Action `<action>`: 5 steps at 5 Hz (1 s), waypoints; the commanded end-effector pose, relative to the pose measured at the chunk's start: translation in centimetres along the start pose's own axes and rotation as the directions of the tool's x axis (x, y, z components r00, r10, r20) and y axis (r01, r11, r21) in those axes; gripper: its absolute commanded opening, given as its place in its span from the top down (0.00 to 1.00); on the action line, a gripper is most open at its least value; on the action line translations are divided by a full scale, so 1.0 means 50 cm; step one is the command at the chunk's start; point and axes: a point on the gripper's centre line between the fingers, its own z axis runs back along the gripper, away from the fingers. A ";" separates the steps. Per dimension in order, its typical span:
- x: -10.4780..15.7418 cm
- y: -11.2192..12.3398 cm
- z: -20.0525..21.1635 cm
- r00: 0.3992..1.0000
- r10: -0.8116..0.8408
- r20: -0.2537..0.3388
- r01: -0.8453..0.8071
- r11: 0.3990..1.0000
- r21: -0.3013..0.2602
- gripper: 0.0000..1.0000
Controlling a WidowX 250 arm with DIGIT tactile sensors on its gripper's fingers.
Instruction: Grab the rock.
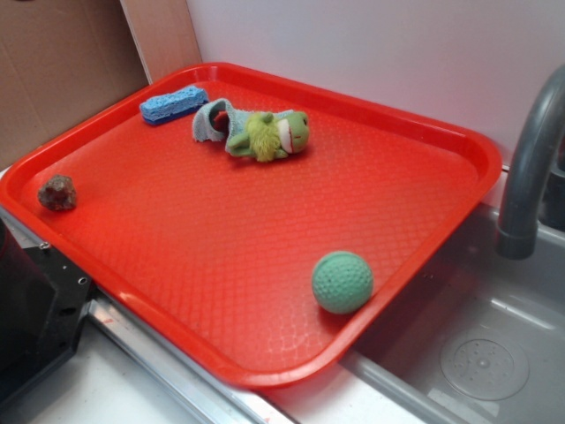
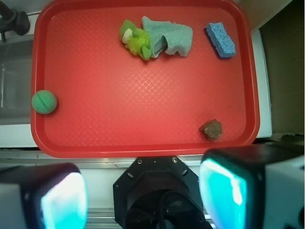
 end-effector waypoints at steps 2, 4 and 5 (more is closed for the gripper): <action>0.018 0.072 -0.100 0.997 -0.034 -0.065 0.036 0.999 0.029 0.00; 0.019 0.133 -0.168 0.986 -0.137 -0.098 0.150 0.979 0.137 0.00; 0.019 0.133 -0.168 0.986 -0.137 -0.098 0.150 0.979 0.137 0.00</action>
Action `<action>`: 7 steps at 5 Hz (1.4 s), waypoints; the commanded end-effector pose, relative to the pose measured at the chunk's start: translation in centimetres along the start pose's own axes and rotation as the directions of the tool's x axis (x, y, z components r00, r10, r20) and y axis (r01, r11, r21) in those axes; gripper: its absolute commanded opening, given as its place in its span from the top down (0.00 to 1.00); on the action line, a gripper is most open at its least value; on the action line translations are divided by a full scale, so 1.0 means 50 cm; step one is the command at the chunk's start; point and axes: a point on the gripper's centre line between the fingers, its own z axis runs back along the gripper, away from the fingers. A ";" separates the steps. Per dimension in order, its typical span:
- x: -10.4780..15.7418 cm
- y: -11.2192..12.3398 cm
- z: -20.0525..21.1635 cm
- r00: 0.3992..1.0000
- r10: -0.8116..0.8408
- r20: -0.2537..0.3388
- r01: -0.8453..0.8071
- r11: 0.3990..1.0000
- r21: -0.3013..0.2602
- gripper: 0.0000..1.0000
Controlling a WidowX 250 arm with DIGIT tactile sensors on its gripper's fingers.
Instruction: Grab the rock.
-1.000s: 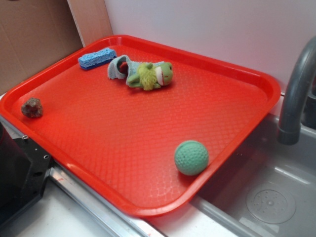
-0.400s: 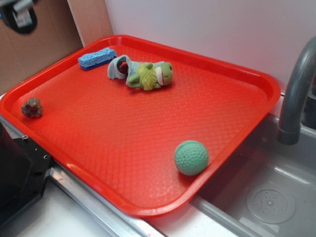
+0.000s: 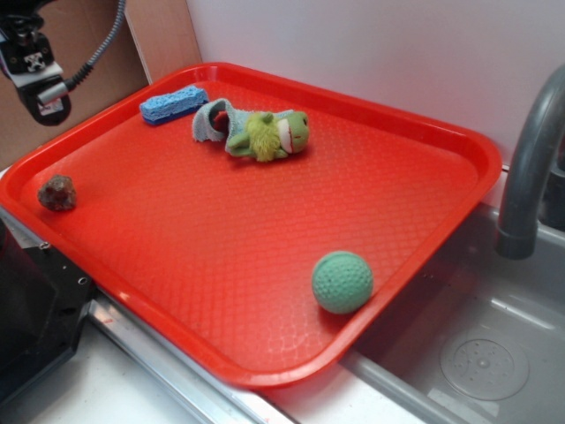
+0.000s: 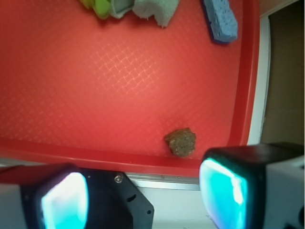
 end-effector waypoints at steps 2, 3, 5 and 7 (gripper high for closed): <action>0.007 0.009 0.007 1.000 0.007 0.004 -0.007 1.000 0.005 0.00; -0.016 0.045 -0.055 0.999 -0.020 0.028 0.019 1.000 0.011 0.00; -0.043 0.091 -0.185 0.990 -0.140 -0.032 0.139 0.990 -0.026 0.00; -0.062 0.102 -0.250 0.980 -0.168 -0.104 0.163 0.985 -0.061 0.00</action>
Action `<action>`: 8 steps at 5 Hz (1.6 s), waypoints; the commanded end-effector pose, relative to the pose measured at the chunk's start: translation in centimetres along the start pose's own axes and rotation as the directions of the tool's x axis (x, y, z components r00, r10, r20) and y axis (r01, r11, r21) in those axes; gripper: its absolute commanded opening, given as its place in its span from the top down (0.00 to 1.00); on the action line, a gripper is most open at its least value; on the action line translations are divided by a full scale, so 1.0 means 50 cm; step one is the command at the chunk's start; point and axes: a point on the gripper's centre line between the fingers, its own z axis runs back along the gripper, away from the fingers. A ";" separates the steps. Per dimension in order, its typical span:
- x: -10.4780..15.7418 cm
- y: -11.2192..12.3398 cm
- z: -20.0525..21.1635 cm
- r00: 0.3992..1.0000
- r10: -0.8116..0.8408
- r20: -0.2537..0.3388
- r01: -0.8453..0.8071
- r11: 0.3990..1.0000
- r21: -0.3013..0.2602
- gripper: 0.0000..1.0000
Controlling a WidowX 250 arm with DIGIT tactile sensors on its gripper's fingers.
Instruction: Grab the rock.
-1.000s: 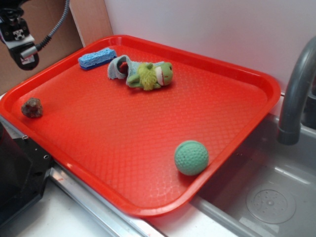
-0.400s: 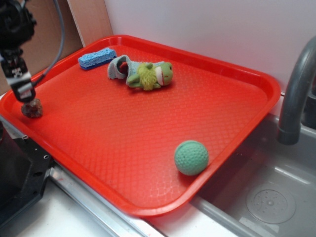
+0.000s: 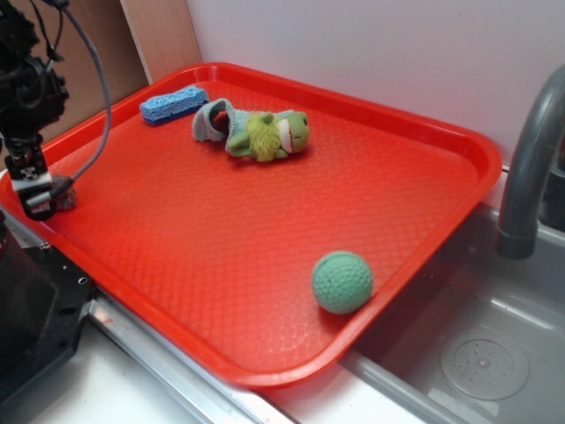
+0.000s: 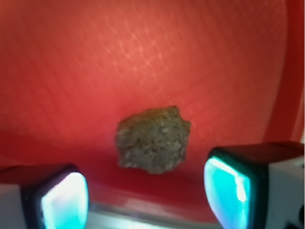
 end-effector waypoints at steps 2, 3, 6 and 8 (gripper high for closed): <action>0.022 0.022 -0.060 0.997 0.012 -0.073 -0.013 1.000 -0.013 0.00; 0.033 0.023 -0.056 0.998 0.020 -0.055 -0.021 1.000 -0.009 0.00; 0.027 -0.007 0.079 0.991 0.131 0.023 -0.132 0.990 0.046 1.00; 0.141 -0.039 0.299 0.931 0.361 0.057 -0.365 0.927 0.089 1.00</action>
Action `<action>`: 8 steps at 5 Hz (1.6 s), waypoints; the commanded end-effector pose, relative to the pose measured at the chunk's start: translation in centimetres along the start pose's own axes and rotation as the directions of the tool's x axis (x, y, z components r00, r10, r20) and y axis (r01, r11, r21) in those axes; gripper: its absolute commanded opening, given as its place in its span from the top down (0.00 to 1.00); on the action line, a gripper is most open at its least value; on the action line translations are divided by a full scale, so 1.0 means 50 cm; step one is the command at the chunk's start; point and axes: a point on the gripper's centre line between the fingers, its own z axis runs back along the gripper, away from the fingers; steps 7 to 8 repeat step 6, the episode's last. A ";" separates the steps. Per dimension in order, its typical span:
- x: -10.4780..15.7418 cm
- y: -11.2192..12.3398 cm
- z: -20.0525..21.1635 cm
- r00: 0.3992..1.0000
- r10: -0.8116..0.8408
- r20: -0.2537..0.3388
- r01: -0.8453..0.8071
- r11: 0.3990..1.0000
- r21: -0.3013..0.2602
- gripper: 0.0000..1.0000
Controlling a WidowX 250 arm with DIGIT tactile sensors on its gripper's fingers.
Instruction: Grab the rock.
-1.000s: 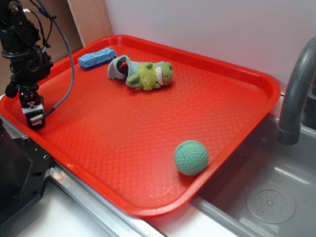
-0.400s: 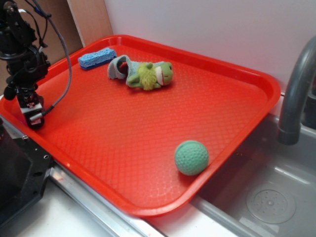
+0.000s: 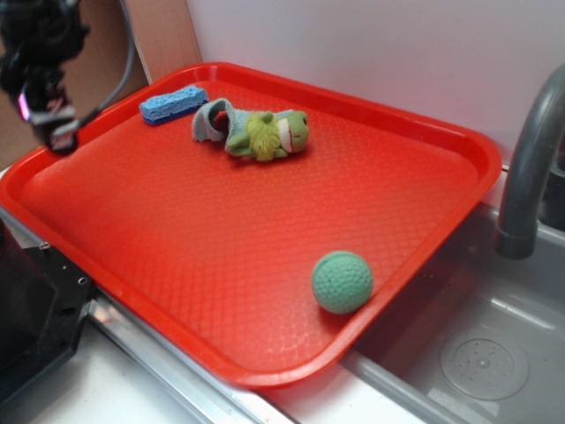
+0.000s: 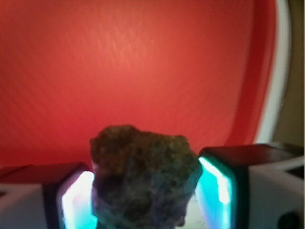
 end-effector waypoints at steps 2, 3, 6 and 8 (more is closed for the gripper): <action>0.070 -0.051 0.167 0.856 0.506 0.108 -0.493 0.861 -0.126 1.00; 0.059 -0.060 0.162 0.865 0.485 0.129 -0.469 0.873 -0.136 1.00; 0.070 -0.064 0.135 0.902 0.382 0.202 -0.327 0.909 -0.258 1.00; 0.070 -0.064 0.135 0.902 0.382 0.202 -0.327 0.909 -0.258 1.00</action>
